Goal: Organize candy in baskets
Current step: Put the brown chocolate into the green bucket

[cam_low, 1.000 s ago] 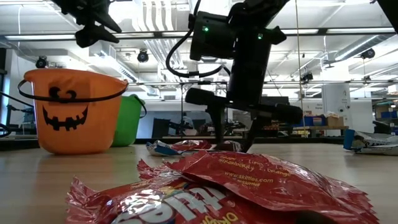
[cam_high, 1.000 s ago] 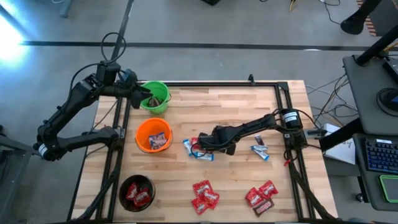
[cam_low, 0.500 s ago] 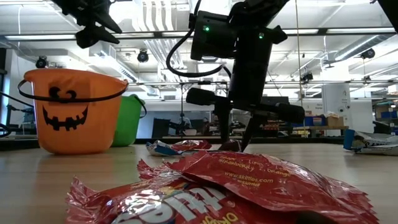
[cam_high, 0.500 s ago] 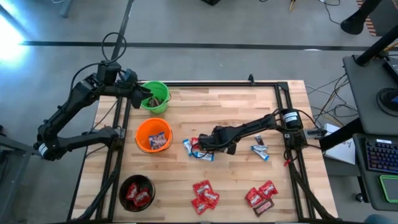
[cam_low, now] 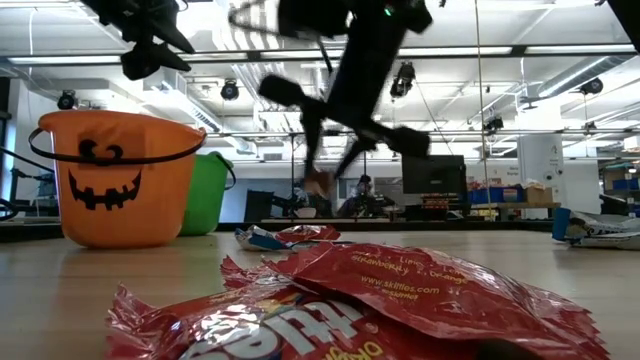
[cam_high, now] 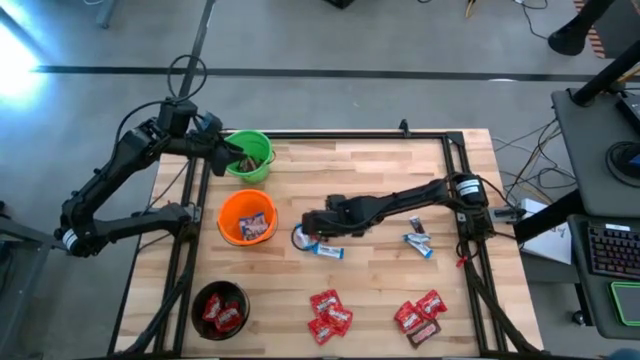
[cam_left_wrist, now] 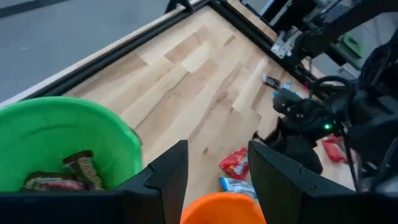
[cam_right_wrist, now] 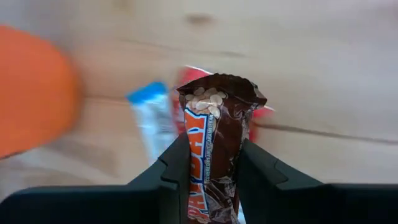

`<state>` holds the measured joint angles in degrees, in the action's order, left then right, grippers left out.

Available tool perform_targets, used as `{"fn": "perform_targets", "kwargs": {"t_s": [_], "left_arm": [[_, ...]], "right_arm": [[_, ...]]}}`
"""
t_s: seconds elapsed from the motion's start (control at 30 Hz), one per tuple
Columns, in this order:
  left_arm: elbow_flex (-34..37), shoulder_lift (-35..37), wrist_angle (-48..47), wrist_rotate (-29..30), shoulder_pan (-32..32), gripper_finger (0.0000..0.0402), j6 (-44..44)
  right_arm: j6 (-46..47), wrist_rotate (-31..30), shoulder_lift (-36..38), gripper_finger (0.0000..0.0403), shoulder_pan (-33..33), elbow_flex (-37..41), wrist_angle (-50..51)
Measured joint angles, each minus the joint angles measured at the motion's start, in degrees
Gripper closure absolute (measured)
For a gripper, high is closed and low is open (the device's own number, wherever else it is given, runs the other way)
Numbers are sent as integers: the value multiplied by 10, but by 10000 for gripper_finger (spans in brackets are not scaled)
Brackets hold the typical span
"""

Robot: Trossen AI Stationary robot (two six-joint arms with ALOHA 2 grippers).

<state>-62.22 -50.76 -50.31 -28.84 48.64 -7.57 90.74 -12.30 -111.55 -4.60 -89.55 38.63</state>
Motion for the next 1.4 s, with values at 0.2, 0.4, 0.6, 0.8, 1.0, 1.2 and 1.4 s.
{"fn": "perform_targets", "kwargs": {"t_s": [0.2,0.4,0.6,0.8,1.0,1.2,1.4], "left_arm": [[0,-3,5,-37,-1,253,-23],[0,-1,30,-37,-4,253,-58],[0,0,95,-38,-8,253,-119],[0,1,147,-78,-16,253,-182],[4,1,148,-77,-50,253,-208],[4,-7,188,-63,-86,253,-233],[4,-20,193,-62,-111,253,-236]], "right_arm": [[-87,-56,0,317,4,-76,-1],[-178,-119,0,316,21,-151,-2],[-259,-159,0,316,37,-219,-2],[-291,-192,0,315,51,-254,-4],[-299,-194,0,315,63,-262,-22],[-319,-158,0,315,61,-262,-102],[-364,-135,0,315,56,-263,-173]]}}
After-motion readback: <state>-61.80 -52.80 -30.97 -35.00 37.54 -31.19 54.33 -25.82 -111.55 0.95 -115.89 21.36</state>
